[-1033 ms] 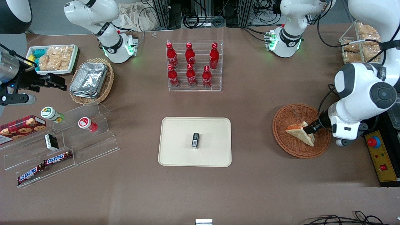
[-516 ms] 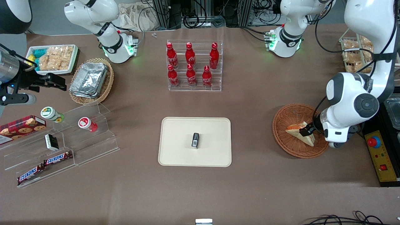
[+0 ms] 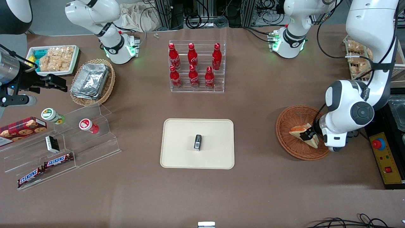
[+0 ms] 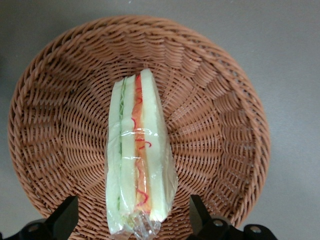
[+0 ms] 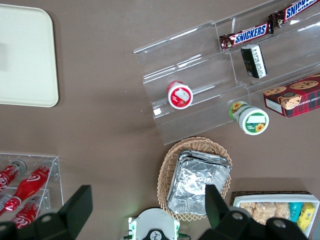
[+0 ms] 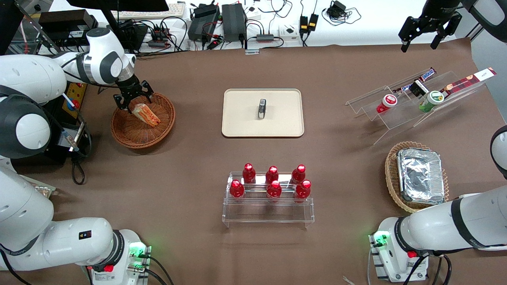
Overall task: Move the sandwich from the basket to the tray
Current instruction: 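Lower the left gripper and close it on the sandwich's crust edge, then lift the sandwich out of the basket with the left gripper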
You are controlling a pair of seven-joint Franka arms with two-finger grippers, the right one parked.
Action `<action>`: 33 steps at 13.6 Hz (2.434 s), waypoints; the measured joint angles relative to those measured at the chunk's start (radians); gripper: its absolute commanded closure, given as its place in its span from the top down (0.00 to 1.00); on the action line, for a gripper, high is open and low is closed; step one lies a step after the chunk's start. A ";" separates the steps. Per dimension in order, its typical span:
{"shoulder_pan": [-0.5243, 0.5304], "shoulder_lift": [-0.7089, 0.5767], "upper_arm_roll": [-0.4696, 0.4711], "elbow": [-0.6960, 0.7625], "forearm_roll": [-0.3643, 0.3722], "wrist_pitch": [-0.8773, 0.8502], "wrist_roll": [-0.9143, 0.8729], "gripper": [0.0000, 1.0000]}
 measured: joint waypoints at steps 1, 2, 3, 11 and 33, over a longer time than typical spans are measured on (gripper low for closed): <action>0.000 0.001 0.001 -0.015 0.000 0.012 -0.007 1.00; 0.001 0.001 0.002 -0.027 0.000 0.025 -0.010 1.00; 0.002 0.003 0.003 -0.034 0.000 0.032 -0.012 1.00; 0.002 0.045 0.006 -0.040 0.000 0.104 -0.066 0.35; -0.026 0.033 -0.340 0.534 0.006 -0.436 -0.160 0.00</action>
